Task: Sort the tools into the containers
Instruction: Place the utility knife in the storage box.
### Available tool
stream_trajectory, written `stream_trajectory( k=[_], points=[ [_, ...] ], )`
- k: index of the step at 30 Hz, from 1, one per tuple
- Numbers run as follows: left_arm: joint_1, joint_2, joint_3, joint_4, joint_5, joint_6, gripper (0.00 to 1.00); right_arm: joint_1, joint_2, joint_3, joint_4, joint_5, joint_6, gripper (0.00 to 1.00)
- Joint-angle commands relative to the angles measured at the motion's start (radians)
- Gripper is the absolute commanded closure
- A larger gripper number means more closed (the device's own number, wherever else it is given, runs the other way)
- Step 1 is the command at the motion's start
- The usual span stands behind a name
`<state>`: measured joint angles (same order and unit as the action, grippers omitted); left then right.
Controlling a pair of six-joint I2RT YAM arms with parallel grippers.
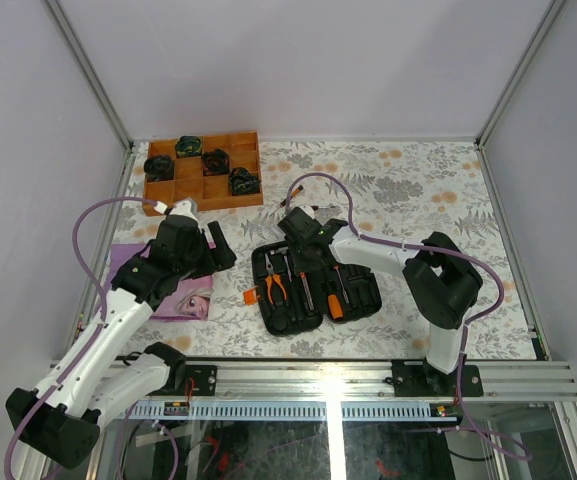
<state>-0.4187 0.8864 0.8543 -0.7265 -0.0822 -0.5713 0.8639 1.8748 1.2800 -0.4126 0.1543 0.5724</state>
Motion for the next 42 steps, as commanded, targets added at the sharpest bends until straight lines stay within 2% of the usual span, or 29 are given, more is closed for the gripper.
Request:
stream_trajectory(
  k=[1, 6, 10, 20, 42],
  points=[
    [0.005, -0.004, -0.010, 0.046, 0.024, 0.008, 0.22, 0.003, -0.038, 0.032, 0.009, -0.014, -0.013, 0.66],
    [0.003, 0.001, -0.011, 0.047, 0.027, 0.010, 0.22, 0.003, -0.076, 0.012, -0.010, 0.000, -0.015, 0.67],
    [0.005, 0.005, -0.009, 0.048, 0.024, 0.011, 0.22, 0.004, -0.095, -0.010, -0.025, -0.052, -0.028, 0.70],
    [0.004, 0.009, -0.009, 0.049, 0.022, 0.011, 0.22, 0.003, -0.091, -0.044, -0.045, -0.102, -0.026, 0.79],
    [0.005, 0.003, -0.012, 0.056, 0.033, 0.011, 0.21, 0.003, -0.032, -0.031, -0.086, -0.089, -0.027, 0.86]
  ],
)
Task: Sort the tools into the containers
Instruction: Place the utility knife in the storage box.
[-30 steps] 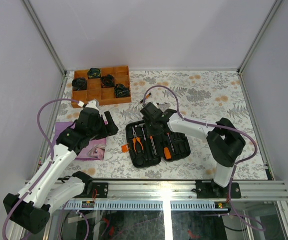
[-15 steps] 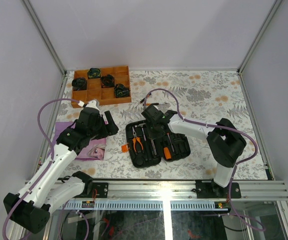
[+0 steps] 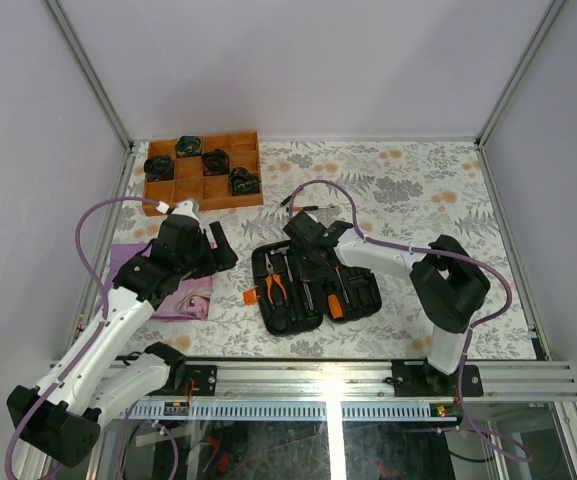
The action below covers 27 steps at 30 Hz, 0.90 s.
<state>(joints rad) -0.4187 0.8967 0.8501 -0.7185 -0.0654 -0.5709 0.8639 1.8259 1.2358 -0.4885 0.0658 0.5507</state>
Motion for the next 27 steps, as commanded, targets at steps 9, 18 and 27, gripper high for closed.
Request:
stream_trajectory(
  k=[9, 18, 27],
  points=[
    [0.004, -0.010, -0.008, 0.051, 0.020, 0.012, 0.21, 0.008, 0.049, 0.030, -0.057, 0.007, -0.004, 0.90],
    [0.005, -0.010, -0.008, 0.053, 0.024, 0.014, 0.21, 0.018, 0.108, 0.027, -0.093, 0.000, 0.009, 0.96],
    [0.004, -0.013, -0.009, 0.053, 0.023, 0.014, 0.21, 0.023, 0.135, 0.021, -0.114, 0.026, 0.013, 1.00]
  ],
)
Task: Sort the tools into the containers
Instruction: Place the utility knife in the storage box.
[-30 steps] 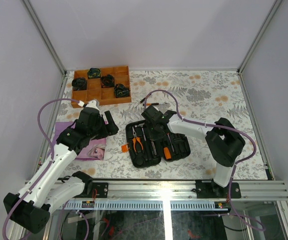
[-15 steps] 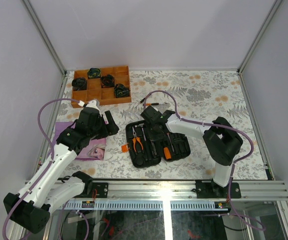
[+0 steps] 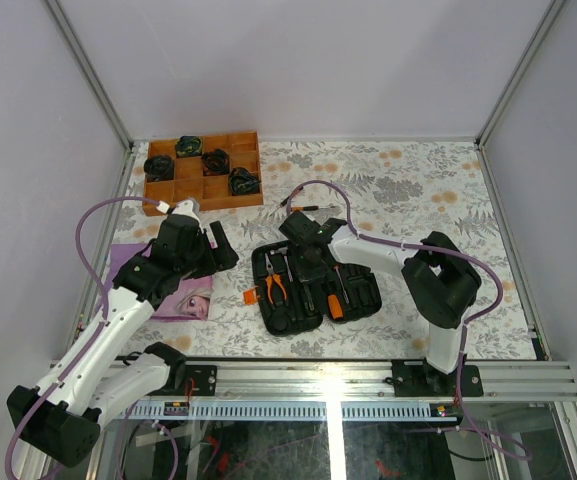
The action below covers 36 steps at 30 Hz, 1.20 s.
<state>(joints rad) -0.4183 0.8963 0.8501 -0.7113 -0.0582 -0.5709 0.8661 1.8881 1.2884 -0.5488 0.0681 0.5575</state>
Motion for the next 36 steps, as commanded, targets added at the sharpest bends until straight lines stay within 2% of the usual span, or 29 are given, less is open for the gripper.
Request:
stream_trajectory(
  k=[1, 9, 15, 20, 23, 30, 36],
  points=[
    [0.005, -0.011, -0.009, 0.046, 0.016, 0.013, 0.21, 0.022, 0.059, -0.026, -0.059, 0.032, 0.005, 0.99],
    [0.004, -0.016, -0.009, 0.047, 0.015, 0.012, 0.21, 0.022, -0.080, 0.034, -0.083, 0.095, -0.024, 0.81],
    [0.004, -0.017, -0.010, 0.046, 0.012, 0.012, 0.21, 0.021, -0.135, 0.051, -0.103, 0.135, -0.025, 0.75],
    [0.004, -0.016, -0.009, 0.046, 0.013, 0.013, 0.21, 0.022, -0.162, 0.036, -0.091, 0.145, -0.024, 0.75],
    [0.004, -0.017, -0.010, 0.046, 0.013, 0.013, 0.21, 0.021, -0.174, 0.016, -0.054, 0.123, -0.023, 0.78],
    [0.004, -0.017, -0.010, 0.046, 0.012, 0.013, 0.21, 0.022, -0.109, 0.024, -0.023, 0.052, -0.031, 0.86],
    [0.004, -0.016, -0.010, 0.046, 0.014, 0.013, 0.21, 0.021, -0.065, 0.027, -0.006, 0.035, -0.033, 0.87]
  ],
)
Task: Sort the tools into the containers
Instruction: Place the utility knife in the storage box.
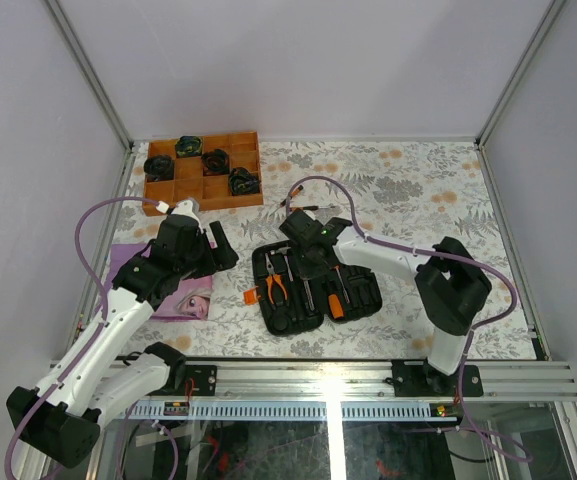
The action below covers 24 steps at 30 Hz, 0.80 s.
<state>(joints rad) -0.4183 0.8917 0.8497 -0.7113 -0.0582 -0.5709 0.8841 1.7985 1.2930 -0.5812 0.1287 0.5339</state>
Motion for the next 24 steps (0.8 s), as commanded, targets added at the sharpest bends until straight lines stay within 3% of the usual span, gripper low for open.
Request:
stream_trajectory(
  k=[1, 24],
  points=[
    [0.004, -0.011, -0.008, 0.046, 0.013, 0.013, 0.21, 0.003, 0.031, 0.023, 0.028, -0.027, -0.010, 0.88],
    [0.003, -0.005, -0.009, 0.047, 0.015, 0.014, 0.21, 0.004, 0.122, 0.011, 0.003, -0.042, -0.014, 0.96]
  ],
)
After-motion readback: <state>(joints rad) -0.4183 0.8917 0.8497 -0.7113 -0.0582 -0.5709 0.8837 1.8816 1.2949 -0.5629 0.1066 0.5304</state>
